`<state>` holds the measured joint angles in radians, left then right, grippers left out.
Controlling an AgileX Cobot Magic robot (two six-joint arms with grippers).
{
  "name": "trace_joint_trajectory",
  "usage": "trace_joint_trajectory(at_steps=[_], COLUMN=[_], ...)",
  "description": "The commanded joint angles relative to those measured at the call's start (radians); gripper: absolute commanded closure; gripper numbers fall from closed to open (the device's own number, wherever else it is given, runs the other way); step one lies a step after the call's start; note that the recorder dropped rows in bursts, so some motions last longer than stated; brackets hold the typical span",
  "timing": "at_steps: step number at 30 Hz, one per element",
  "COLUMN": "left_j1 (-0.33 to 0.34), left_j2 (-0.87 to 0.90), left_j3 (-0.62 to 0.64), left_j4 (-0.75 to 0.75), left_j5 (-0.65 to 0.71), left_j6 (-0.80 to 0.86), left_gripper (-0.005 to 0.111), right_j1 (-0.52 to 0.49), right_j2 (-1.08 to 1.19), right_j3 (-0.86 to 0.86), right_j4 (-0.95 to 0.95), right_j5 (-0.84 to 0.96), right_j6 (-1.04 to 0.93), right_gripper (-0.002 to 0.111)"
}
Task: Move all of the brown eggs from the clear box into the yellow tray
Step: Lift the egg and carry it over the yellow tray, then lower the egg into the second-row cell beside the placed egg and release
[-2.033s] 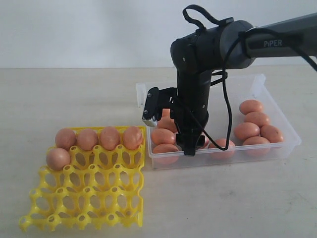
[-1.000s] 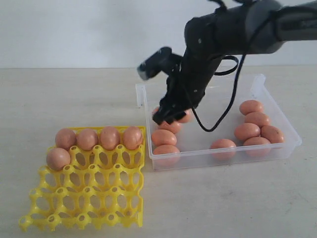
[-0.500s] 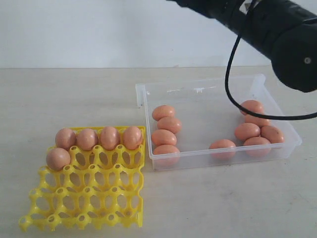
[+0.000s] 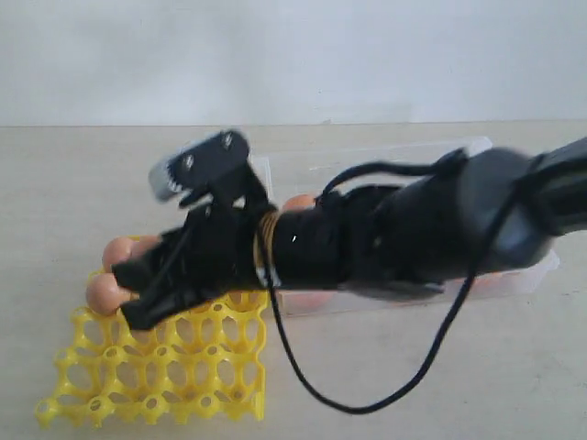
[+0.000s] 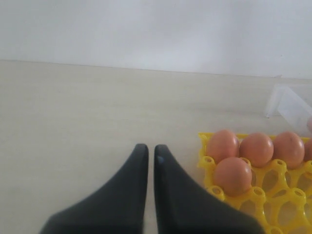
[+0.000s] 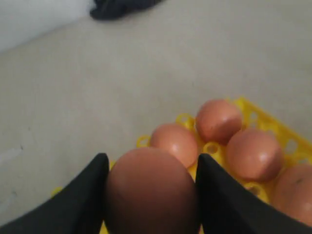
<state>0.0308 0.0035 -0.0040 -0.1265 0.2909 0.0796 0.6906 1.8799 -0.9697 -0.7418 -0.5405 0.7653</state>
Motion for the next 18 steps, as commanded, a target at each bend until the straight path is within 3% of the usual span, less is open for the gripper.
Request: trace_joint_trajectory(at_steps=[1,6,18], left_j1=[-0.006,-0.006,-0.006], left_j2=[-0.004,-0.004,-0.004], left_j3=[0.004,0.004,0.004], left_j4=[0.005,0.005,0.005], left_j5=[-0.007,-0.007,-0.007], left_j6=[0.000,0.000,0.000], left_gripper=[0.103,0.103,0.103], right_j1=[0.019,0.019,0.017], right_j2=[0.129,0.191,0.277], right_j3=[-0.046,-0.136,-0.151], right_j4=[0.086,0.087,0.203], right_j5=[-0.136,-0.125,-0.115], right_j6=[-0.047,-0.117,-0.385], right_gripper=[0.109,0.109,0.109])
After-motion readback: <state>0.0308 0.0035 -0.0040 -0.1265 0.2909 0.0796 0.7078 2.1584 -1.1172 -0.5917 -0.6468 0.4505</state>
